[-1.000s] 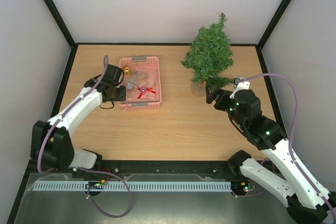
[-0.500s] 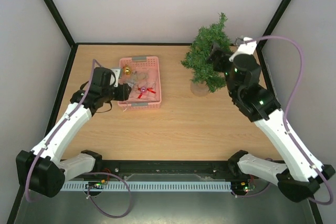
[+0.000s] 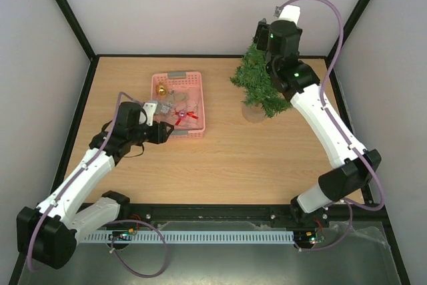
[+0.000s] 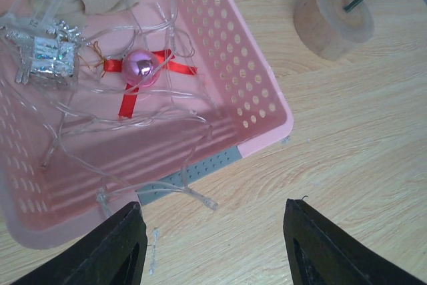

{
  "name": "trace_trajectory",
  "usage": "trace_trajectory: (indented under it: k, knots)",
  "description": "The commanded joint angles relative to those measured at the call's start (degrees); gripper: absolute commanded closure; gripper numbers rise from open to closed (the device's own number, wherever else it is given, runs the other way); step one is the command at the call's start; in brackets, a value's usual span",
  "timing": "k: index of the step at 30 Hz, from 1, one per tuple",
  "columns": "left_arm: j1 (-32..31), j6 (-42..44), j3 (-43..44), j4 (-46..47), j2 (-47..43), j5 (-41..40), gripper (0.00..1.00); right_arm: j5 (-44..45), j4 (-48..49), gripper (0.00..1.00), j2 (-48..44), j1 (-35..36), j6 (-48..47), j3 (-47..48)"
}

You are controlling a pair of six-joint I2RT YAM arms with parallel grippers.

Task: Decorate the small christmas tree
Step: Move the storage box to the center of the board, then move the christmas tree to the center of the board.

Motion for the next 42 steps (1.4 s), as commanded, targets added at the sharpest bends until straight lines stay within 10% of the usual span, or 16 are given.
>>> trace_trajectory:
  k: [1, 7, 13, 18, 32, 42]
  knots:
    - [-0.07, 0.18, -0.16, 2.16, -1.22, -0.02, 0.42, 3.1, 4.97, 0.24, 1.03, -1.4, -2.56, -0.93]
    - [-0.07, -0.72, 0.03, 1.42, -1.96, -4.66, 0.43, 2.86, 2.94, 0.4, 1.51, -2.16, -2.24, -0.89]
    - [2.33, -6.44, 7.2, -5.27, 3.24, -28.75, 0.43, -0.43, 0.6, 0.73, -1.47, -2.16, -2.04, -1.58]
    - [9.25, -5.29, 7.59, -3.26, 10.75, -24.37, 0.45, -8.34, -2.98, 0.98, -3.04, -2.16, -3.22, -1.27]
    - [12.06, -1.32, 11.61, 0.88, 27.65, -10.54, 0.44, -9.83, -9.1, 0.98, -5.05, -2.16, -4.11, 3.8]
    - [12.06, 1.37, 11.86, -0.76, 30.96, -12.96, 0.8, -11.26, -11.55, 0.98, -6.67, -2.16, -5.31, 4.98]
